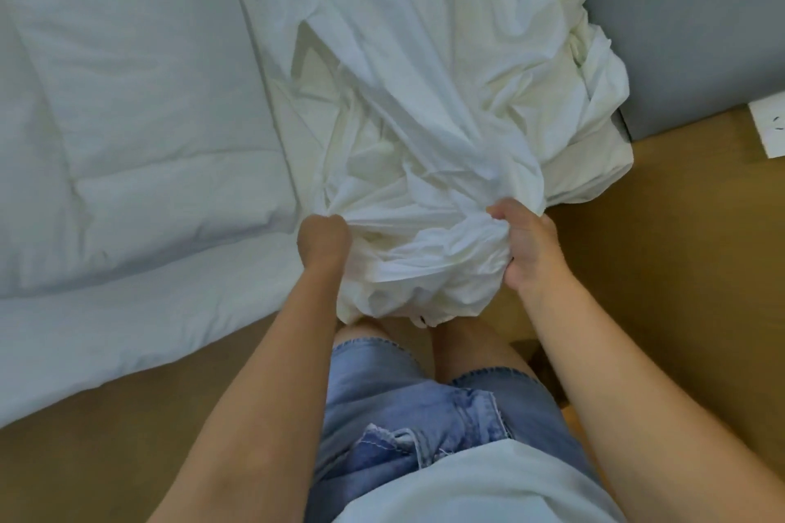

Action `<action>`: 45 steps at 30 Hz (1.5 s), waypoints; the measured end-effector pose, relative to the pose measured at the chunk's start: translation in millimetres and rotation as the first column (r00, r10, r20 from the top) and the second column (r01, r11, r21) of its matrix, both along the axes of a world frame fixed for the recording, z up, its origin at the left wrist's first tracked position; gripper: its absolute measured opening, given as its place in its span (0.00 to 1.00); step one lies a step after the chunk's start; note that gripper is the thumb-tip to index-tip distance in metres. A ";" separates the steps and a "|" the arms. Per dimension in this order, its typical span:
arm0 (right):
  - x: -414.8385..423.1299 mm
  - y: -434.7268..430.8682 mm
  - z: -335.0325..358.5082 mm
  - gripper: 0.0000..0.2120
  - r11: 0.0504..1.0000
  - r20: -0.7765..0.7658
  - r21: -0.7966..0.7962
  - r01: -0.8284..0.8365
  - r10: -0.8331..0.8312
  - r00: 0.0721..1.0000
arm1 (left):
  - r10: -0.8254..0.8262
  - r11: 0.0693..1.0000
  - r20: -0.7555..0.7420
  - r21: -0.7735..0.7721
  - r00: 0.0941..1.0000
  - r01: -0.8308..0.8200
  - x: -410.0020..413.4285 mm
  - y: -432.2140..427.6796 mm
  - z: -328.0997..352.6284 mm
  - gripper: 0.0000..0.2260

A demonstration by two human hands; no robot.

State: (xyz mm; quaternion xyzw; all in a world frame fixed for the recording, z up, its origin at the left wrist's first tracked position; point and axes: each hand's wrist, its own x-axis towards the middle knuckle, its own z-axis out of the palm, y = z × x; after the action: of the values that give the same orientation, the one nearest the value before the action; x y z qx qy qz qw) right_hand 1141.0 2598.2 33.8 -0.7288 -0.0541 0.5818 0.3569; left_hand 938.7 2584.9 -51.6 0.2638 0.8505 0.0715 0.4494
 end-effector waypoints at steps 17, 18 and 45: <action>-2.1 -8.5 20.3 0.11 0.973 -0.027 0.152 -0.172 0.178 0.984 | -0.626 0.769 0.332 0.111 0.705 0.630 62.3 22.7 28.1 0.20; 0.4 -7.8 21.4 0.11 0.978 -0.023 0.150 -0.147 0.153 0.988 | -0.639 0.751 0.335 0.076 0.693 0.655 63.0 17.7 20.2 0.17; -81.9 -48.9 67.0 0.06 0.405 0.633 0.394 -0.825 0.531 0.563 | 0.105 0.967 0.994 -0.109 -0.029 -0.232 -16.5 28.5 82.8 0.26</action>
State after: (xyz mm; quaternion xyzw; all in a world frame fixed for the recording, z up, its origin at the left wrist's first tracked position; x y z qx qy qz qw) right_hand 1059.1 2549.2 100.8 -0.5654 -0.6272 0.4497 0.2909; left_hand 922.1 2613.4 31.3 0.0501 0.3022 0.3287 0.8934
